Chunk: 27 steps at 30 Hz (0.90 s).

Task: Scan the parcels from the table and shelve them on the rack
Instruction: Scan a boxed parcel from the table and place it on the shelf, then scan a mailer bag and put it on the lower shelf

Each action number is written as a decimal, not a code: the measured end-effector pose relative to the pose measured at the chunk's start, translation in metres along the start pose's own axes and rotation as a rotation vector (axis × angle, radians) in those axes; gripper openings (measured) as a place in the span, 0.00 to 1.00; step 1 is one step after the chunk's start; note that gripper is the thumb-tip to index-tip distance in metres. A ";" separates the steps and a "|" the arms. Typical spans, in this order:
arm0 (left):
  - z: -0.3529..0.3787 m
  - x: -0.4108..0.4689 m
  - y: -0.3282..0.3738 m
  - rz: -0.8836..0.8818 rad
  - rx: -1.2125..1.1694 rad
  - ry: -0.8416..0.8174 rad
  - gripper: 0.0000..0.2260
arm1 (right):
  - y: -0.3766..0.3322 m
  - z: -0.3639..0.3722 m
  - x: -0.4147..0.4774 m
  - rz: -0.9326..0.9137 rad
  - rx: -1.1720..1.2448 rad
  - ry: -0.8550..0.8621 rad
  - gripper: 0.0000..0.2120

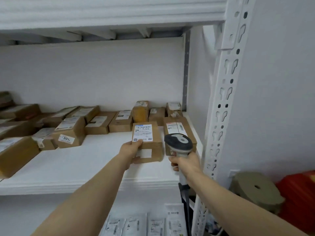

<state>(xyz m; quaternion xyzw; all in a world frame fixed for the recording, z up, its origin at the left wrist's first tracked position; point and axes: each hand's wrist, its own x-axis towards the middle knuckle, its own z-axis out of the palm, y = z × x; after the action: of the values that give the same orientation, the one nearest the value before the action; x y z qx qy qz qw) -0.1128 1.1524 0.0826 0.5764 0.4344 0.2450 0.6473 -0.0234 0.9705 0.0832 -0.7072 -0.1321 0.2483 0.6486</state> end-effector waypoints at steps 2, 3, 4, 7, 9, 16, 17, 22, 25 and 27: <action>0.004 0.021 0.002 0.034 0.014 -0.024 0.11 | -0.002 0.009 0.007 0.003 0.013 0.049 0.09; 0.007 0.032 0.003 0.048 0.021 -0.028 0.11 | -0.003 0.012 0.010 0.007 0.017 0.071 0.09; 0.011 0.041 0.005 0.058 0.035 -0.024 0.12 | -0.004 0.015 0.012 0.012 0.020 0.088 0.09; 0.022 0.067 0.010 0.054 0.098 0.027 0.21 | -0.004 0.019 0.016 0.033 0.046 0.133 0.10; 0.027 0.081 0.013 0.052 0.108 0.050 0.26 | -0.004 0.020 0.018 0.050 0.059 0.160 0.10; 0.032 0.101 0.016 -0.001 0.046 0.076 0.33 | -0.003 0.022 0.022 0.074 0.075 0.190 0.09; 0.033 0.097 0.015 -0.020 0.040 0.107 0.33 | -0.002 0.023 0.020 0.075 0.075 0.192 0.08; 0.039 0.062 -0.001 0.015 0.171 0.225 0.27 | 0.008 0.015 0.003 0.075 0.061 0.149 0.07; 0.052 0.036 -0.010 0.057 0.226 0.218 0.27 | 0.017 0.000 -0.017 0.070 0.017 0.111 0.08; 0.068 0.016 -0.015 0.059 0.233 0.216 0.27 | 0.024 -0.017 -0.035 0.075 0.003 0.096 0.07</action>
<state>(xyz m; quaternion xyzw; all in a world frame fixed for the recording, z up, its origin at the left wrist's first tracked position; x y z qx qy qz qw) -0.0505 1.1256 0.0606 0.6305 0.5096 0.2725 0.5182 -0.0466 0.9351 0.0663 -0.7219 -0.0741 0.2382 0.6454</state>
